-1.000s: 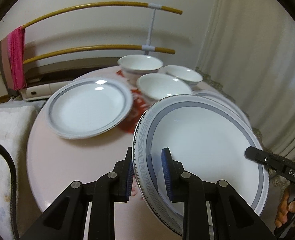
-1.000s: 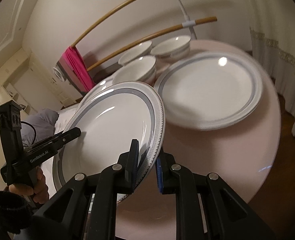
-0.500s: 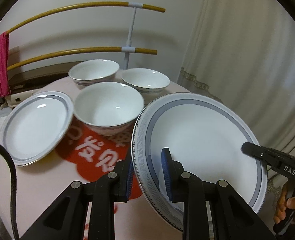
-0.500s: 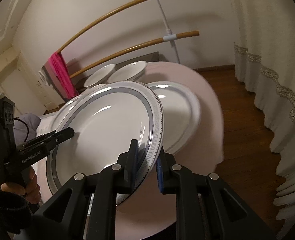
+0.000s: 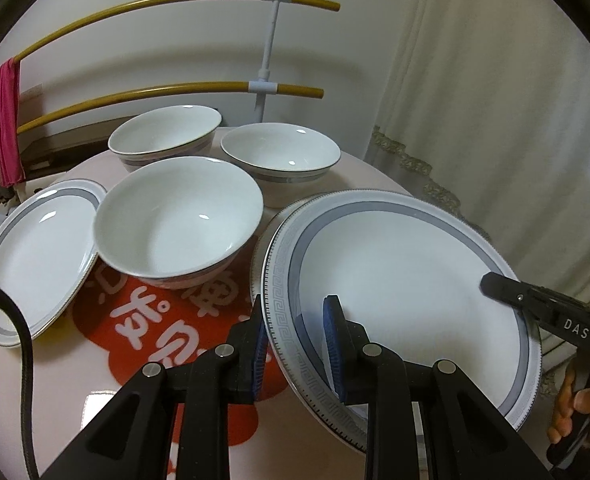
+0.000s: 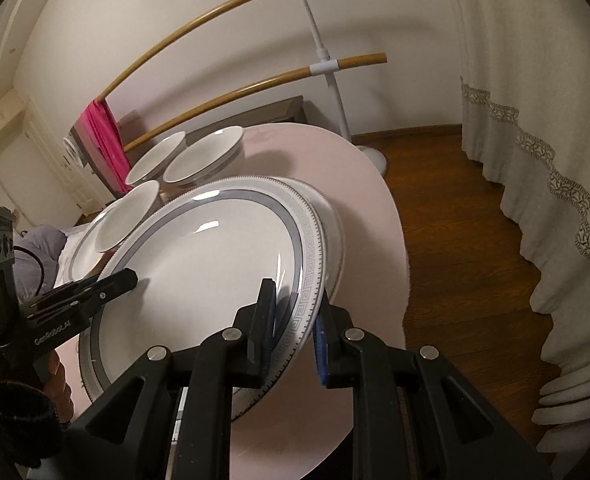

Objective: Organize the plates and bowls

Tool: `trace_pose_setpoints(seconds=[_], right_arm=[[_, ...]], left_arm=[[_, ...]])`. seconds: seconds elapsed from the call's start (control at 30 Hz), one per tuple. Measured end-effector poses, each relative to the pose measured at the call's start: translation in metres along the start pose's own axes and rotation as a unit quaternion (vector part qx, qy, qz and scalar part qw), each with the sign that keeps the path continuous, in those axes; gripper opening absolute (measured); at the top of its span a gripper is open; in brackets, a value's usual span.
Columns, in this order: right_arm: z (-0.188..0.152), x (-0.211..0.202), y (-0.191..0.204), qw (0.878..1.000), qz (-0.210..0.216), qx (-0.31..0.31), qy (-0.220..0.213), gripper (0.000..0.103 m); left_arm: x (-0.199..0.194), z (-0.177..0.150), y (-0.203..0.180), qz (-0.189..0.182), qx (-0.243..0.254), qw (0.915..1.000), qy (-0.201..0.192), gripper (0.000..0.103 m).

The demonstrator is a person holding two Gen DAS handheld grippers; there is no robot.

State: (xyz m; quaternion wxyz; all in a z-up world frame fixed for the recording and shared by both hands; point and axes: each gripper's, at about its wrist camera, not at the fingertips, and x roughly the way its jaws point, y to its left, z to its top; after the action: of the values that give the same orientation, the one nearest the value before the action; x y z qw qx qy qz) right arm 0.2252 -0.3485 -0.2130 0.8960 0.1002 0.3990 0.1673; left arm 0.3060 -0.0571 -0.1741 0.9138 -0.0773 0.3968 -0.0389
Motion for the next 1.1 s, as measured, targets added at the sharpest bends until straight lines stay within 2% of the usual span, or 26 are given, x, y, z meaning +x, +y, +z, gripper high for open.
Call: trace_pose_setpoints(seconds=[0.4,0.87,1.1], right_arm=[[0.009,0.01,-0.014,1.0,-0.023,0.012,0.004,0.018],[0.014,0.022,-0.019,0.999,-0.018,0.034,0.001,0.019],[0.015,0.03,-0.011,0.999,-0.039,0.031,0.004,0.022]], left_arm=[[0.026,0.007,-0.006,-0.004,-0.001,0.9999,0.013,0.022],[0.026,0.009,-0.005,-0.004,0.002,0.9999,0.013,0.023],[0.021,0.009,-0.001,-0.001,-0.001,0.9999,0.011,0.023]])
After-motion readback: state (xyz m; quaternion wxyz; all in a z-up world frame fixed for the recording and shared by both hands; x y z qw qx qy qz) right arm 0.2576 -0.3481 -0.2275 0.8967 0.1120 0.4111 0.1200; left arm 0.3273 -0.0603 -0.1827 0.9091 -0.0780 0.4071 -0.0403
